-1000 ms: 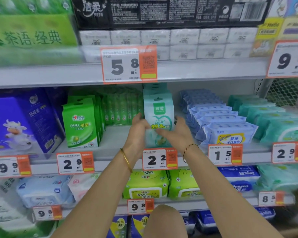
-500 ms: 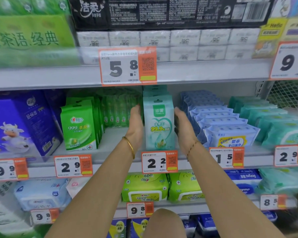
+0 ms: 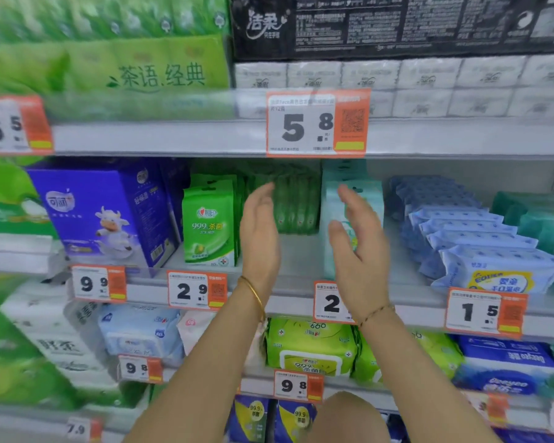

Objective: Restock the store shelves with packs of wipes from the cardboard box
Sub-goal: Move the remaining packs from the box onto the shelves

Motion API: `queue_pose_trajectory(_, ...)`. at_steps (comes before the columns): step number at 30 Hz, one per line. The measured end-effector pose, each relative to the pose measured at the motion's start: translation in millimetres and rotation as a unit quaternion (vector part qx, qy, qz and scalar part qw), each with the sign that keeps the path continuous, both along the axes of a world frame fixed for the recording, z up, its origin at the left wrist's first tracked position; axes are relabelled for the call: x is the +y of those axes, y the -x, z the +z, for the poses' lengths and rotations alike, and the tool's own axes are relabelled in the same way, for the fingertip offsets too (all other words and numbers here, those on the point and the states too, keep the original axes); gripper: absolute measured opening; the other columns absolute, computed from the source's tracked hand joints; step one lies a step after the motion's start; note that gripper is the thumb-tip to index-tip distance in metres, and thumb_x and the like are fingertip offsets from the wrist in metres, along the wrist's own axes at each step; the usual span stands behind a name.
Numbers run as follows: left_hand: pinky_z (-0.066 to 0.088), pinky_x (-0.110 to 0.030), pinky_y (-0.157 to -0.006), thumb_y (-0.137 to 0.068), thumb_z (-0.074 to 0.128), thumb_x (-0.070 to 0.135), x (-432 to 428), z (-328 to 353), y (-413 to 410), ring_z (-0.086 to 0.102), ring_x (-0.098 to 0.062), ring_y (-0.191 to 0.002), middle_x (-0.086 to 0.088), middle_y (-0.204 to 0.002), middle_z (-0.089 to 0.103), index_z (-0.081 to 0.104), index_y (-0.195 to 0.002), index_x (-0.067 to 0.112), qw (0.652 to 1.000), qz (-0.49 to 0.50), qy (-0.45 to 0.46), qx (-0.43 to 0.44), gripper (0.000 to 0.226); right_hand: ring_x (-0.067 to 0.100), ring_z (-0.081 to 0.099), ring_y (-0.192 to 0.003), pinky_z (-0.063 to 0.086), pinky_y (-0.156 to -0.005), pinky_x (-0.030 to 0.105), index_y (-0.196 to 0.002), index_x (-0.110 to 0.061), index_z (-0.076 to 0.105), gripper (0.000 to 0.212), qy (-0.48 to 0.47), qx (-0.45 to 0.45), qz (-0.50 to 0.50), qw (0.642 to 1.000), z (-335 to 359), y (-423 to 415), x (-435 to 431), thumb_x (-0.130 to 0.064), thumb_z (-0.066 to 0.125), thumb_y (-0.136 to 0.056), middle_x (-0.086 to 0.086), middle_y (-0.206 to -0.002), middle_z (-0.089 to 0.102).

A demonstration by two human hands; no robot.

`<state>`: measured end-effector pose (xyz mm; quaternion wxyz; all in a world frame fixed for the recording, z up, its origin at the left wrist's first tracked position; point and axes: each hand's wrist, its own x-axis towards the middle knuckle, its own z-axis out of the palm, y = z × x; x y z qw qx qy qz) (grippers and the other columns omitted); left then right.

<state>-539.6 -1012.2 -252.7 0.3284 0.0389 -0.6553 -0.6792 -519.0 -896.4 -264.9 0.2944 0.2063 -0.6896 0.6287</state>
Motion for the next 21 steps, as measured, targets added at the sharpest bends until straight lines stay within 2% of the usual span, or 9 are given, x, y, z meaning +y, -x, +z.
queue_pose_trajectory(3,0.037,-0.005,-0.090,-0.091,0.037,0.007,-40.3,-1.9,-12.7,0.050,0.012,-0.100,0.006,-0.114,0.055,0.054,-0.120,0.008,0.984,0.164,-0.005,0.073,0.034,0.007,0.037,-0.135,0.028,-0.116,0.028,-0.140,-0.017,0.040,0.052,-0.050,-0.060,0.075,0.994,-3.2,1.0,-52.9,-0.014,0.048,-0.088,-0.008,-0.142,0.041)
queue_pose_trajectory(5,0.036,-0.020,-0.102,-0.090,0.037,0.011,-70.5,-3.2,-8.7,0.049,-0.003,-0.116,-0.002,-0.126,0.053,0.050,-0.127,0.007,0.974,0.217,-0.023,0.054,0.039,0.014,0.031,-0.140,0.024,-0.118,0.035,-0.146,-0.013,0.030,0.060,-0.071,-0.151,0.104,0.980,-4.6,9.4,-81.3,-0.011,0.052,-0.090,0.001,-0.151,0.033)
queue_pose_trajectory(6,0.032,-0.027,-0.109,-0.093,0.037,0.012,-84.0,-3.1,-5.8,0.045,-0.012,-0.125,-0.005,-0.135,0.049,0.047,-0.132,0.008,0.974,0.223,-0.032,0.021,0.040,0.016,0.026,-0.142,0.021,-0.119,0.034,-0.148,-0.012,0.023,0.065,-0.088,-0.190,0.110,0.972,-5.5,14.2,-93.4,-0.011,0.053,-0.090,0.002,-0.154,0.027)
queue_pose_trajectory(8,0.025,-0.029,-0.113,-0.097,0.033,0.017,-104.7,-5.2,3.1,0.037,-0.018,-0.133,-0.005,-0.145,0.042,0.040,-0.139,0.009,0.975,0.208,-0.055,-0.062,0.043,0.017,0.018,-0.145,0.016,-0.116,0.029,-0.150,-0.010,0.010,0.077,-0.116,-0.249,0.125,0.953,-5.7,24.3,-113.1,-0.012,0.057,-0.089,0.003,-0.158,0.016)
queue_pose_trajectory(11,0.025,-0.024,-0.103,-0.099,0.028,0.028,-116.0,-7.7,8.4,0.040,-0.016,-0.125,-0.006,-0.143,0.043,0.044,-0.135,0.010,0.974,0.136,-0.108,-0.148,0.043,0.022,0.018,-0.145,0.020,-0.115,0.031,-0.151,-0.009,0.000,0.092,-0.115,-0.310,0.146,0.932,-4.7,41.7,-135.4,-0.014,0.064,-0.084,0.006,-0.158,0.012)
queue_pose_trajectory(13,0.034,-0.024,-0.090,-0.100,0.025,0.031,-117.8,-6.5,10.1,0.048,-0.015,-0.109,-0.007,-0.132,0.052,0.051,-0.128,0.011,0.970,0.068,-0.152,-0.175,0.043,0.025,0.027,-0.141,0.027,-0.114,0.035,-0.150,-0.008,0.004,0.094,-0.109,-0.351,0.149,0.918,-8.2,54.9,-145.9,-0.012,0.067,-0.081,0.009,-0.154,0.024)
queue_pose_trajectory(16,0.043,-0.025,-0.068,-0.099,0.026,0.034,-126.5,-6.0,18.4,0.056,-0.019,-0.077,-0.008,-0.097,0.065,0.061,-0.108,0.015,0.964,0.007,-0.197,-0.178,0.040,0.025,0.053,-0.120,0.045,-0.099,0.034,-0.138,-0.007,0.031,0.076,-0.122,-0.368,0.153,0.909,-18.1,65.5,-157.4,-0.003,0.071,-0.074,0.010,-0.129,0.054)
queue_pose_trajectory(18,0.044,-0.024,-0.065,-0.098,0.028,0.033,-131.7,-6.3,23.9,0.055,-0.016,-0.068,-0.003,-0.076,0.060,0.059,-0.081,0.017,0.963,0.014,-0.193,-0.186,0.039,0.023,0.060,-0.108,0.048,-0.087,0.029,-0.127,-0.007,0.040,0.065,-0.130,-0.353,0.150,0.914,-22.7,66.0,-161.4,0.001,0.072,-0.071,0.010,-0.116,0.060)
queue_pose_trajectory(21,0.047,-0.026,-0.069,-0.097,0.030,0.034,-133.7,-9.2,27.9,0.057,-0.017,-0.069,-0.002,-0.073,0.061,0.056,-0.071,0.021,0.962,0.005,-0.187,-0.196,0.039,0.020,0.060,-0.103,0.048,-0.082,0.027,-0.125,-0.009,0.040,0.065,-0.139,-0.323,0.154,0.923,-23.7,65.4,-161.9,0.003,0.073,-0.071,0.008,-0.112,0.061)
